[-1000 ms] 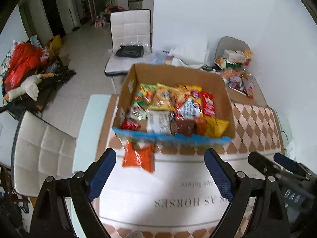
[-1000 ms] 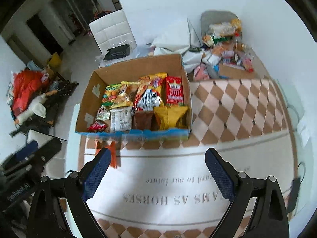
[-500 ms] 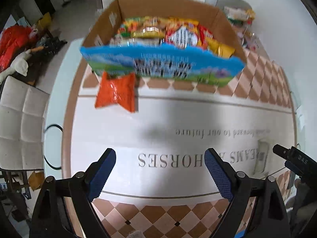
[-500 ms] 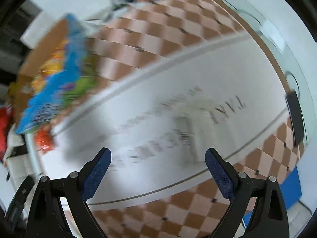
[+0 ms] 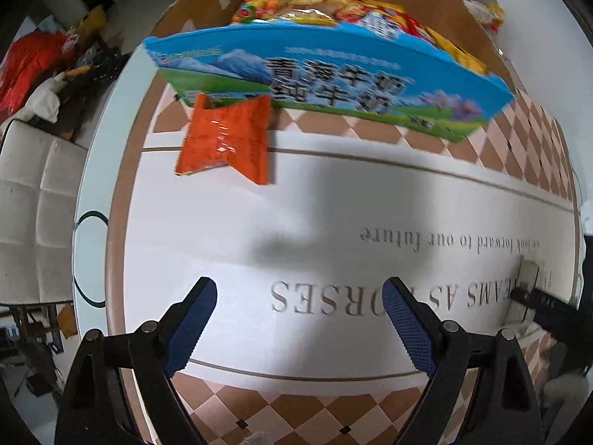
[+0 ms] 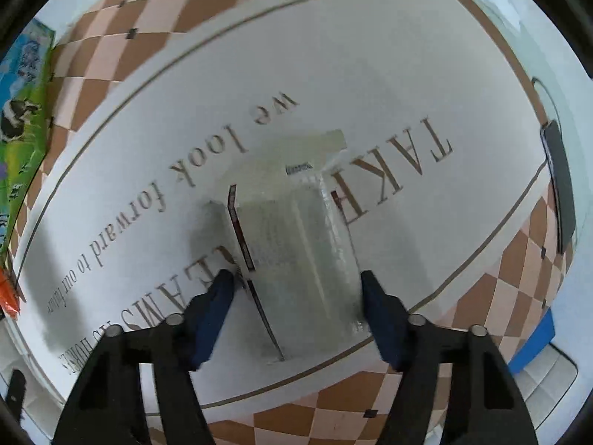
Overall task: Organize snacks
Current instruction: 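Grasp the clear plastic pack with the right tool while the left tool grasps the orange chip bag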
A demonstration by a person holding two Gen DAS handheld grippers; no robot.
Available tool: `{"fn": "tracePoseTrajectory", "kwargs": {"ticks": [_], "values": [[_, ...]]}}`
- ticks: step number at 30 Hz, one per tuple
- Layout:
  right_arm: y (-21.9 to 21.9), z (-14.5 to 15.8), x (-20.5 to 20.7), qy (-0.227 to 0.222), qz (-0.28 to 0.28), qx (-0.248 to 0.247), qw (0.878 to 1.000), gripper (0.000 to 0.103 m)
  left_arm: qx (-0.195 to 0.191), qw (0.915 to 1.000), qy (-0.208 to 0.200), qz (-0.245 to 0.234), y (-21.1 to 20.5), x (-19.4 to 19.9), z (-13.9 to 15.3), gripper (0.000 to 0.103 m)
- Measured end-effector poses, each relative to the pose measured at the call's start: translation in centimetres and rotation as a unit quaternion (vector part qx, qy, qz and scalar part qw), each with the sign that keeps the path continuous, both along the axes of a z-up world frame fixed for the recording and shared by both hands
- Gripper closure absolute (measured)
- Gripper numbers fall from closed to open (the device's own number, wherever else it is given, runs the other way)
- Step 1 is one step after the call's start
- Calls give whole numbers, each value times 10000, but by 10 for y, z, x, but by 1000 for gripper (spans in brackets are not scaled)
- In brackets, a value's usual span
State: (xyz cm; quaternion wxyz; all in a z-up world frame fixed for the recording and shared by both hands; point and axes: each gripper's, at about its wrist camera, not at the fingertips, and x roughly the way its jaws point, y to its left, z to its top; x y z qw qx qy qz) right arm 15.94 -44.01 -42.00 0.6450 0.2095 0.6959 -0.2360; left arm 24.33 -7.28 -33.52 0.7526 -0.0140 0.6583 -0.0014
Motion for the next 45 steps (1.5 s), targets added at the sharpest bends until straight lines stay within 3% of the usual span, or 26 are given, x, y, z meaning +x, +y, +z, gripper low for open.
{"fn": "tracePoseTrajectory", "kwargs": {"ticks": [11,17,25,34,40,45], "values": [[97,1,33,-82,1121,559,9921,42,328,9986,-211,371,40,44,2,12],[141,-4,59,-115,1580,582,9857,42,427,9980,-155,441,59,73,-5,12],[158,-4,88,-135,1706,554,9837,42,154,9988,98,447,70,108,-23,12],[160,2,84,-134,1716,565,9835,42,-298,9972,608,309,65,132,-56,12],[154,5,93,-107,1721,561,9834,42,-298,9953,881,287,63,140,-76,12],[166,11,111,-80,1747,551,9830,42,-365,9955,803,347,71,139,-80,16]]}}
